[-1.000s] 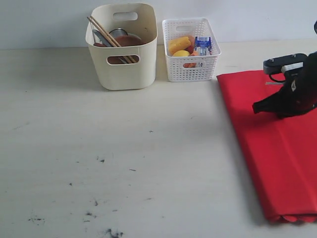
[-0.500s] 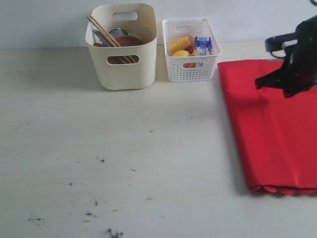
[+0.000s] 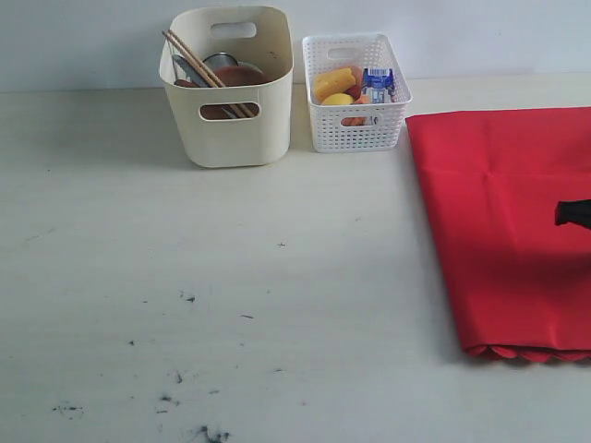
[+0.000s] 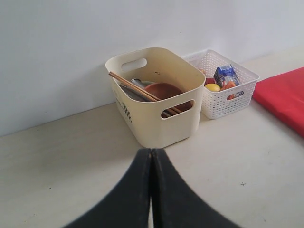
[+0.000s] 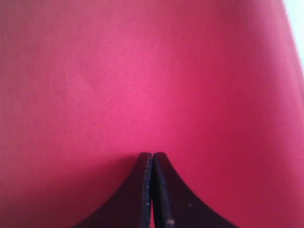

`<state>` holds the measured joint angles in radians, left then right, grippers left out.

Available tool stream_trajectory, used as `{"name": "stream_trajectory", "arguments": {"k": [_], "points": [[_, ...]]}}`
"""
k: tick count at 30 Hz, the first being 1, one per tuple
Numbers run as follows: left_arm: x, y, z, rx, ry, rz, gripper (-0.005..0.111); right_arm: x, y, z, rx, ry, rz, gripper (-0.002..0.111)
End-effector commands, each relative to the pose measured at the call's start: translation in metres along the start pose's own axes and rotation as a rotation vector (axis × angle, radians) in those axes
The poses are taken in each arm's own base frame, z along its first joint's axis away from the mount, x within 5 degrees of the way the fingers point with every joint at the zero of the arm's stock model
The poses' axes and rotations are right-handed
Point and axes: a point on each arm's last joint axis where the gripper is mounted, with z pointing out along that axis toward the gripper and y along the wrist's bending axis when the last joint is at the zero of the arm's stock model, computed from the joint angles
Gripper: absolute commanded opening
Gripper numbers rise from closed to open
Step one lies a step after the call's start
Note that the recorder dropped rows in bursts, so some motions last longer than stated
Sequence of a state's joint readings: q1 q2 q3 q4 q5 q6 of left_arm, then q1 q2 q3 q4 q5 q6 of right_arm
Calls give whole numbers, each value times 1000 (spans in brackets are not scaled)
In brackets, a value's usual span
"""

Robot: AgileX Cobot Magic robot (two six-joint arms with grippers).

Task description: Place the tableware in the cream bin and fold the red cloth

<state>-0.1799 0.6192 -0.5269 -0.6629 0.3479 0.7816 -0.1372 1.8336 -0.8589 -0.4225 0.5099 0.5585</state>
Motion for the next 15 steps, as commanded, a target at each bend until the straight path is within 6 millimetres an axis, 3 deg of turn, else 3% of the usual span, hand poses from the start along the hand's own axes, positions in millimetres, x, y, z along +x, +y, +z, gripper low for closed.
{"name": "stream_trajectory", "arguments": {"k": [1,8,15], "points": [[1,0,-1,-1,-1,-3,1,1,7,9,-78,-60,35,0],[1,0,-1,-1,1,-1,1,-11,18,22,-156,-145,58,0],[1,0,-1,2,4,-1,1,-51,29,35,-181,-225,44,0]]}}
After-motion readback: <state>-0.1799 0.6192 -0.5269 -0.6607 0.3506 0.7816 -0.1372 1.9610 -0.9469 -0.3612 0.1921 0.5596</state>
